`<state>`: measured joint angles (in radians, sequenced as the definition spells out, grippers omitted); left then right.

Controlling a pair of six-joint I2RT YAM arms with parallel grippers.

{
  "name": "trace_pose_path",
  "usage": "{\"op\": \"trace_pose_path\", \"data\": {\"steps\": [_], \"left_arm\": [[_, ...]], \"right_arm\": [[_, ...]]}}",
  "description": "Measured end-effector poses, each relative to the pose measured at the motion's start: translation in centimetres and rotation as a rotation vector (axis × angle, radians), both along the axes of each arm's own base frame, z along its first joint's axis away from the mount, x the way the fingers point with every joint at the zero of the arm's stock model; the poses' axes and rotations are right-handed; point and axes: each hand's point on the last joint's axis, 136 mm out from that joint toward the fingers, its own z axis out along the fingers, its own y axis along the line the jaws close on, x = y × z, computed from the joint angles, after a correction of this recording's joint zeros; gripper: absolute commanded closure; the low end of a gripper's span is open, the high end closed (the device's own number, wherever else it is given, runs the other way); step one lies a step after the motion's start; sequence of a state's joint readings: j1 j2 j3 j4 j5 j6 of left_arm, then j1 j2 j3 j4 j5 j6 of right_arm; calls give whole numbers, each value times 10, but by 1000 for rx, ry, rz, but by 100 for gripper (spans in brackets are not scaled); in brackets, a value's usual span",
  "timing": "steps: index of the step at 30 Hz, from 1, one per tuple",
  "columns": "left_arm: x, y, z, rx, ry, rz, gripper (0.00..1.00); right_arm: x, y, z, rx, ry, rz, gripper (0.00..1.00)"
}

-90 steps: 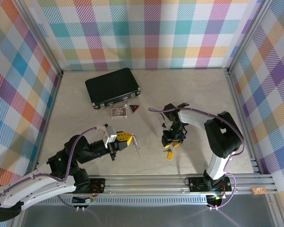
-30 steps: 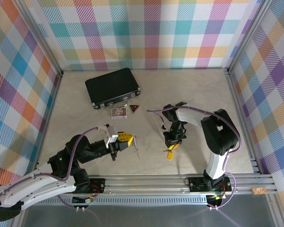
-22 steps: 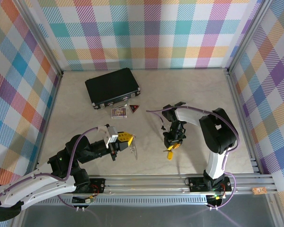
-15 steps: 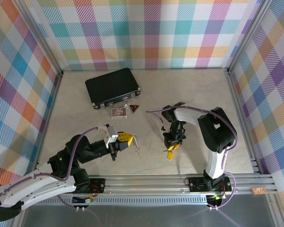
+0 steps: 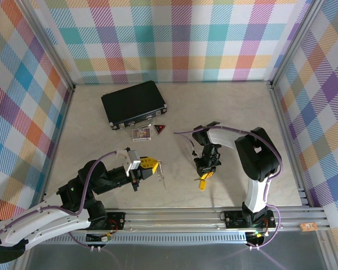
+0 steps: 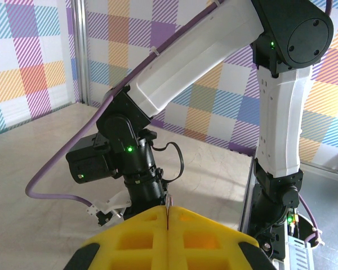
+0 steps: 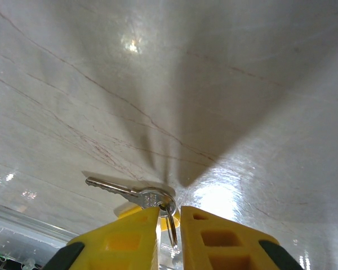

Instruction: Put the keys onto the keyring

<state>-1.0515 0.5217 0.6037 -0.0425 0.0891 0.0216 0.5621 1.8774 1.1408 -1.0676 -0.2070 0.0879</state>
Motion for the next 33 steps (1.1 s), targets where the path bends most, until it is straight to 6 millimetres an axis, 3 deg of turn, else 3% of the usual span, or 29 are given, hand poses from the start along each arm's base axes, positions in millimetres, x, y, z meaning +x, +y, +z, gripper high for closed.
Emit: {"op": "trace_pose_path", "data": {"steps": [22, 30, 33], "left_arm": [[3, -1, -2, -4, 1, 11, 100], [6, -1, -4, -4, 6, 16, 100], [7, -1, -4, -4, 6, 18, 100]], "right_arm": [[-2, -1, 4, 8, -1, 19, 97], [19, 21, 32, 92, -210, -32, 99], [17, 24, 31, 89, -289, -61, 100]]}}
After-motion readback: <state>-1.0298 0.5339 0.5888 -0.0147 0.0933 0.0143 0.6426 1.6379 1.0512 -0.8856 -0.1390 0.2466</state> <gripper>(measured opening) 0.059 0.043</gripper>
